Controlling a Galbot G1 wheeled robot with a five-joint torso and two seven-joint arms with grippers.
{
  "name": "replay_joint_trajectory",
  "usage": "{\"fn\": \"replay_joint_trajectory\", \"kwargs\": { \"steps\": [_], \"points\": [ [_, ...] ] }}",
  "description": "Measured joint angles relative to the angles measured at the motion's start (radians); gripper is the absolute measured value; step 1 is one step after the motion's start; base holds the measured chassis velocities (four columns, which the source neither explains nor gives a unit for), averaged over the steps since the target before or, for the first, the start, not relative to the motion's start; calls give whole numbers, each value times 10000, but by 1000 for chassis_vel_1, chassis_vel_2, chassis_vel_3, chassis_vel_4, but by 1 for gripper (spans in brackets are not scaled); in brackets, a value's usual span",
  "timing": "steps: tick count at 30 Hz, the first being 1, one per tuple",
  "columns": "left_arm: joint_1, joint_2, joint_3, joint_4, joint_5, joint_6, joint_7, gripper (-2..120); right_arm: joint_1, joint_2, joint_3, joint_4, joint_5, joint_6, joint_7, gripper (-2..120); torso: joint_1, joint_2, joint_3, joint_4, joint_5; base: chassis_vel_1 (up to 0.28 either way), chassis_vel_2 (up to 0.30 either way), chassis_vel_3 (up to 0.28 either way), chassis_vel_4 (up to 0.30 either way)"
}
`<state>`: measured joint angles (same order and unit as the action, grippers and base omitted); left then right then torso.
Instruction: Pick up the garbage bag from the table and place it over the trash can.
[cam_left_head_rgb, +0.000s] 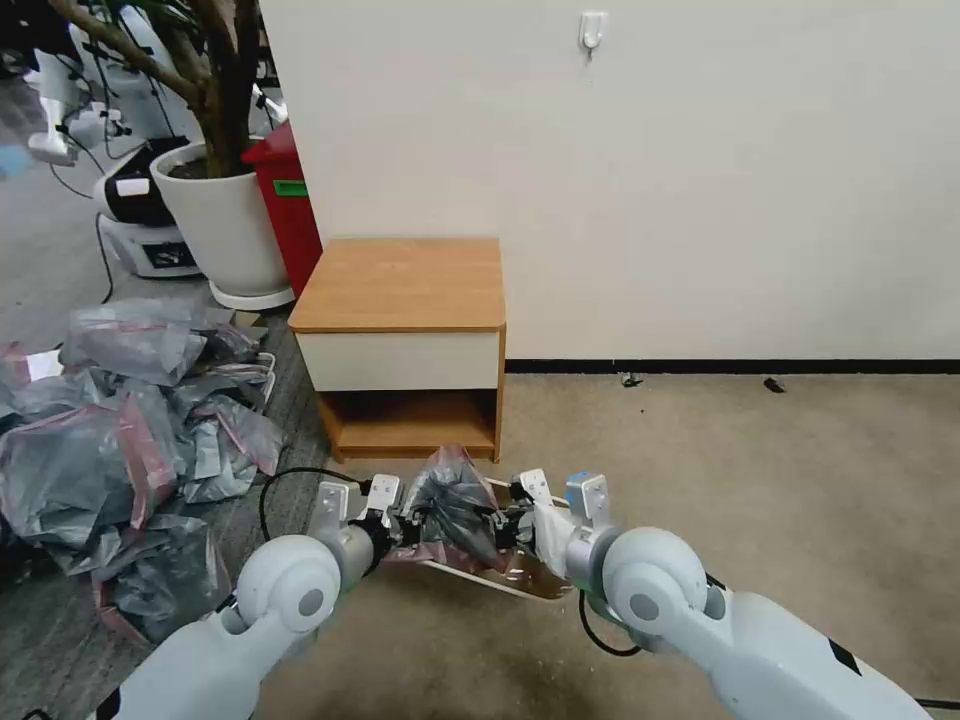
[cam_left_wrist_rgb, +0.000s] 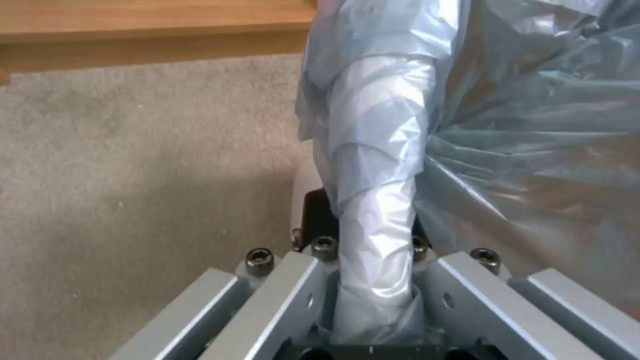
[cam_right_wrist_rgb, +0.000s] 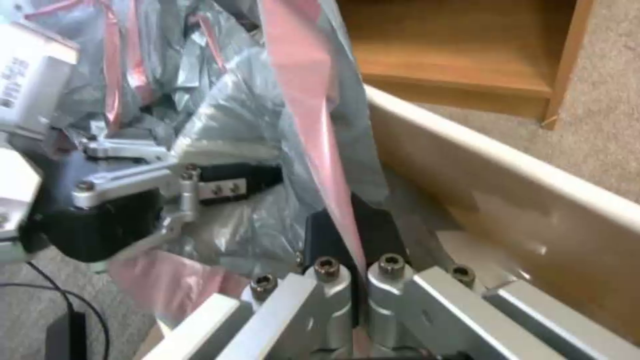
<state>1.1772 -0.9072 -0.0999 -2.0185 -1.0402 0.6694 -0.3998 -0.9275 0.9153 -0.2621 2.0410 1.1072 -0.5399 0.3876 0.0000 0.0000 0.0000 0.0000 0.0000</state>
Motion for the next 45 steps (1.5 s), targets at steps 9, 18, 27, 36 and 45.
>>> {"fn": "replay_joint_trajectory", "kwargs": {
  "steps": [9,18,27,36,45],
  "points": [
    [-44,-29,44,231,79,-38,20,2,-144,-181,139,257,14,236,-305,0,0,-1,0,0,0,0,0,0,0],
    [41,-13,49,399,407,-81,230,2,137,-309,789,589,1111,250,-300,0,0,-1,0,0,0,0,0,0,0],
    [345,23,-308,280,701,-230,621,2,578,-374,1622,-149,1996,222,-192,0,0,0,0,0,1,0,0,0,0],
    [537,-26,-1233,163,713,-736,1100,2,259,-506,2122,-418,2004,185,-192,0,0,0,0,0,1,0,0,0,0],
    [642,-103,-1929,124,668,-1132,1631,2,-73,-567,2542,-570,1995,176,-201,0,0,0,0,0,0,0,0,0,0]
  ]
}}
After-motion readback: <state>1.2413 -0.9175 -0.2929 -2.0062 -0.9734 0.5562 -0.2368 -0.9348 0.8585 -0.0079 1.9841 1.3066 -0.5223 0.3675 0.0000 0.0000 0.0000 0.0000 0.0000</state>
